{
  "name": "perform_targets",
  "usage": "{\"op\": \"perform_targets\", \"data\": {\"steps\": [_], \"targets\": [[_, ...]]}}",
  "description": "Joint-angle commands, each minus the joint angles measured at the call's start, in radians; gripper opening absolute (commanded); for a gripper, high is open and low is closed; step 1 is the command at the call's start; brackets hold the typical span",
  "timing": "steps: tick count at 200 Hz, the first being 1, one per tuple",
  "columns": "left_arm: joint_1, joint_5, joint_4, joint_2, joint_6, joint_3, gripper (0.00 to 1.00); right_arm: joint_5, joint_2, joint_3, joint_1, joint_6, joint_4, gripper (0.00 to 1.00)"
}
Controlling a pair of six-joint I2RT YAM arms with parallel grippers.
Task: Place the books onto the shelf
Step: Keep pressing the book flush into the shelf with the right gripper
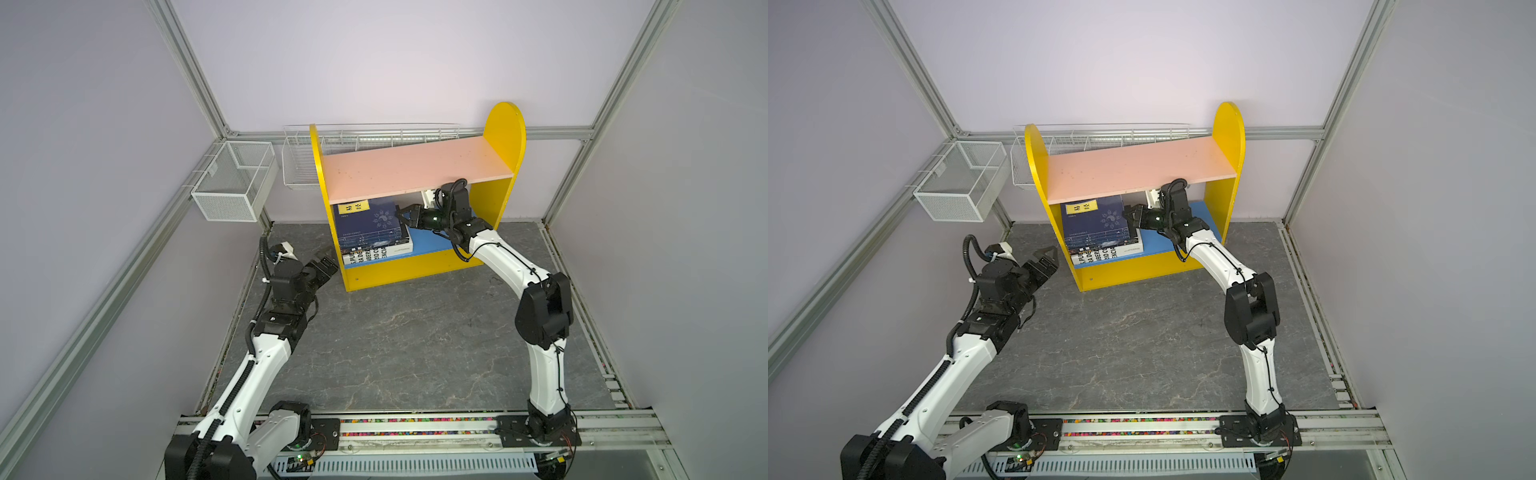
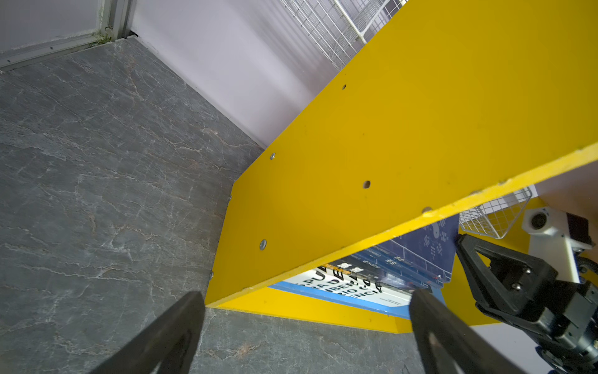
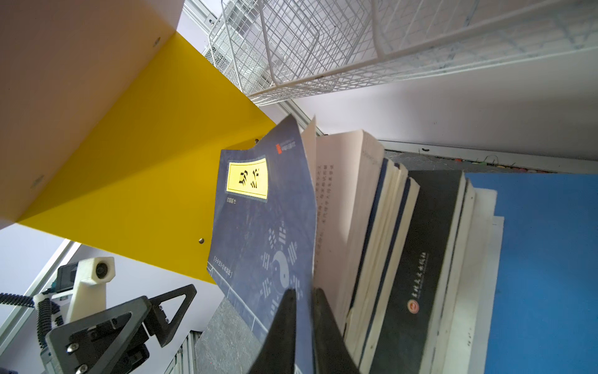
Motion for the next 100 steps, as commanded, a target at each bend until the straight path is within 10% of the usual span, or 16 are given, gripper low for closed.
{"op": "perform_targets", "data": {"steps": [1,100], "targets": [[0.01,0.004,0.009,-0.007,0.001,-0.02,0.99,0.021,-0.028,0.04,0.003,-0.031,0.012,0.19],[0.014,0.028,0.003,-0.008,0.025,-0.01,0.99,0.146,-0.098,0.014,-0.041,-0.088,-0.008,0.66]]}}
